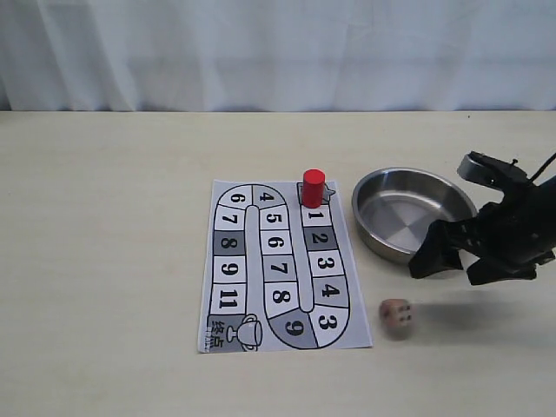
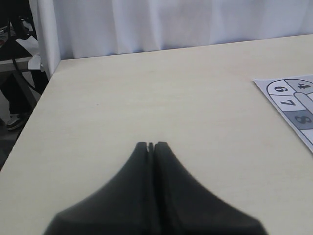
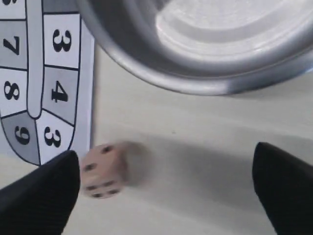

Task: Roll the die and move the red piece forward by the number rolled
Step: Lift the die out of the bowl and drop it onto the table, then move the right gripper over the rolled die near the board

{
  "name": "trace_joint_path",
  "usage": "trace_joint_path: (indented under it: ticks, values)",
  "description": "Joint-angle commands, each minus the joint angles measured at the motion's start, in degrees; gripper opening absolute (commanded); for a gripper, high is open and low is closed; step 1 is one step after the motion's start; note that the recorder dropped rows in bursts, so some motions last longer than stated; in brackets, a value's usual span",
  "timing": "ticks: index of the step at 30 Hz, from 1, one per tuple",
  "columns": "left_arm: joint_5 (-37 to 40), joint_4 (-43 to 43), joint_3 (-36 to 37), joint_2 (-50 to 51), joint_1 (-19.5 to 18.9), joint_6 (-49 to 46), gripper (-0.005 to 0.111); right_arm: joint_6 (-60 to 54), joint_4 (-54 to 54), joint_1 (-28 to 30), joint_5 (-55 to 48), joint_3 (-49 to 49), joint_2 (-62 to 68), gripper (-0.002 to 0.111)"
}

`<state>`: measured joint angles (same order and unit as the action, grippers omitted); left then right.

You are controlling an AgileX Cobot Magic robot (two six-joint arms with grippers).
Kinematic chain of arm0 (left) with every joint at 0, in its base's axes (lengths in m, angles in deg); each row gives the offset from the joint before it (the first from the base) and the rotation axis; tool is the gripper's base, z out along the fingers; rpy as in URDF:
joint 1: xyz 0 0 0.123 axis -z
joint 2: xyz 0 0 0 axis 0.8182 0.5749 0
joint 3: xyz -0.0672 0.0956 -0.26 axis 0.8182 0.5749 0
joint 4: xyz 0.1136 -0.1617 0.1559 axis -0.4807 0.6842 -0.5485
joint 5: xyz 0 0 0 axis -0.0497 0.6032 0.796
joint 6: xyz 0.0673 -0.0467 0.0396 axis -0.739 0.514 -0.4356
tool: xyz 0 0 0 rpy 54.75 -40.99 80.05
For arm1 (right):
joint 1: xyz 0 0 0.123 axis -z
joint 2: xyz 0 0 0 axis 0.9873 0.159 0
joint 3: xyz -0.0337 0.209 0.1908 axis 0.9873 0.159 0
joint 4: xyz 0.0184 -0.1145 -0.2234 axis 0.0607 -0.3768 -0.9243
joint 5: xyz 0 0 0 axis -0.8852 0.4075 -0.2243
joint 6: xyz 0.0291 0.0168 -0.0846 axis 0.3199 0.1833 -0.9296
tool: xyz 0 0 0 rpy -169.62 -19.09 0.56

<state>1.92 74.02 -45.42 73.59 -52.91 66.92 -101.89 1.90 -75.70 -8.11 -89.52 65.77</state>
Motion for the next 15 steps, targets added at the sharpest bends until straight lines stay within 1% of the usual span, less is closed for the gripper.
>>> trace_joint_path:
  ticks: [1,4,5,7,11,12,15]
  values:
    - [-0.59,0.28,0.11,-0.01,0.00,0.23,0.000,7.42,-7.97,0.09,2.69,-0.01,-0.26,0.085]
    - [-0.59,0.28,0.11,-0.01,0.00,0.23,0.000,15.65,-15.72,0.09,3.76,-0.01,-0.26,0.073]
    - [-0.59,0.28,0.11,-0.01,0.00,0.23,0.000,18.31,-18.22,0.09,3.85,-0.01,-0.26,0.068]
    - [-0.59,0.28,0.11,-0.01,0.00,0.23,0.000,21.67,-22.32,0.09,3.85,-0.01,-0.26,0.060]
    - [-0.59,0.28,0.11,-0.01,0.00,0.23,0.000,24.17,-27.04,0.09,3.65,-0.01,-0.26,0.043]
    - [-0.59,0.28,0.11,-0.01,0.00,0.23,0.000,24.17,-27.40,0.09,3.41,-0.01,-0.26,0.037]
    - [-0.59,0.28,0.11,-0.01,0.00,0.23,0.000,24.17,-27.40,0.09,3.32,-0.12,-0.26,0.024]
